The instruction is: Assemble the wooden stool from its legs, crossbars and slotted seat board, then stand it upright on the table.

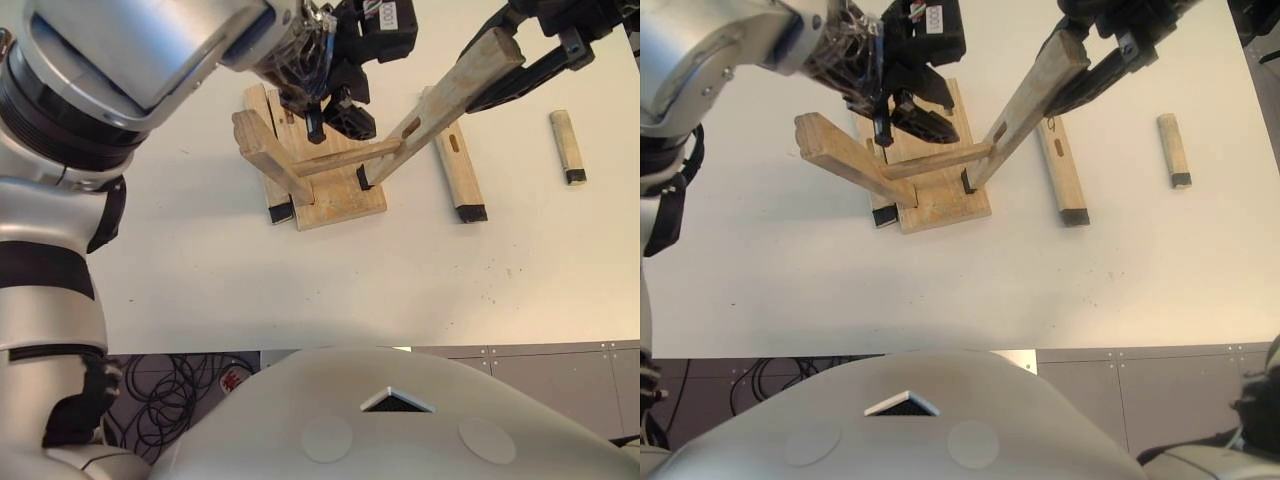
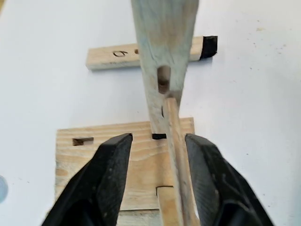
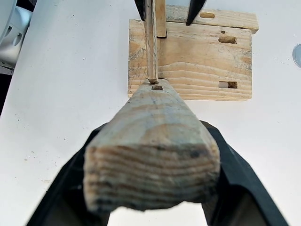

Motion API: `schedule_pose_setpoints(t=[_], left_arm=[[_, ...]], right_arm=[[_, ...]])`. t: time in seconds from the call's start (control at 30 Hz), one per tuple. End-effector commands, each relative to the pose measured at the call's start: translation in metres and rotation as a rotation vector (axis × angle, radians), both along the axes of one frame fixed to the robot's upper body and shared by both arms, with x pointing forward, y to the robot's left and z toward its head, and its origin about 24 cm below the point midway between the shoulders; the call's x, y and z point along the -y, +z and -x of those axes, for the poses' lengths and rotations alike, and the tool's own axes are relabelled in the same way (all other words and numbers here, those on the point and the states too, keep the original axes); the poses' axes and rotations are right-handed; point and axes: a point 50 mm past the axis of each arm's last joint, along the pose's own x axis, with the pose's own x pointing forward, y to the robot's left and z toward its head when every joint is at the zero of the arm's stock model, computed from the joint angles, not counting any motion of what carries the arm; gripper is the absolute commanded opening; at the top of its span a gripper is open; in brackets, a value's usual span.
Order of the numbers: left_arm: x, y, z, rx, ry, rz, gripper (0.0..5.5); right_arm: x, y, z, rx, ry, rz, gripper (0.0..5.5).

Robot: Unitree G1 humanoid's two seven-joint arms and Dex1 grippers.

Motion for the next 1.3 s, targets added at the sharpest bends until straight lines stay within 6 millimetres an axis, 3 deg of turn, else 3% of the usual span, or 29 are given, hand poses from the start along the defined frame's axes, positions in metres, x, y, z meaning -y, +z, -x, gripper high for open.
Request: schedule_pose_setpoints(t=[0.03,0.17,0.3,0.57,0.83,1.13,1.3], left_arm=[[0.007,0.006,0.002,0.012,0.002,0.004,2.03],[0.016,-0.020,0.003,-0.012,0.019,-0.009,2.03],[0.020,-0.033,0.005,-0.029,0.023,-0.013,2.03],[0.021,-0.059,0.001,0.125,-0.014,-0.043,1.85],[0.021,-0.055,0.002,0.148,-0.006,0.051,0.83],[0.016,-0.047,0.002,0.154,0.037,0.115,0.60],[0.015,-0.052,0.006,0.135,0.037,0.114,0.54]], right_arm=[[-0.012,-0.045,0.006,-0.149,0.057,0.050,2.03],[-0.015,-0.046,0.007,-0.152,0.062,0.045,2.03],[-0.016,-0.047,0.006,-0.152,0.066,0.045,2.03],[-0.018,-0.049,0.007,-0.154,0.078,0.038,2.03],[-0.019,-0.049,0.007,-0.143,0.085,0.051,2.03],[-0.030,-0.038,0.005,-0.103,0.131,0.073,2.03],[-0.038,-0.035,0.008,-0.081,0.170,0.084,2.03]])
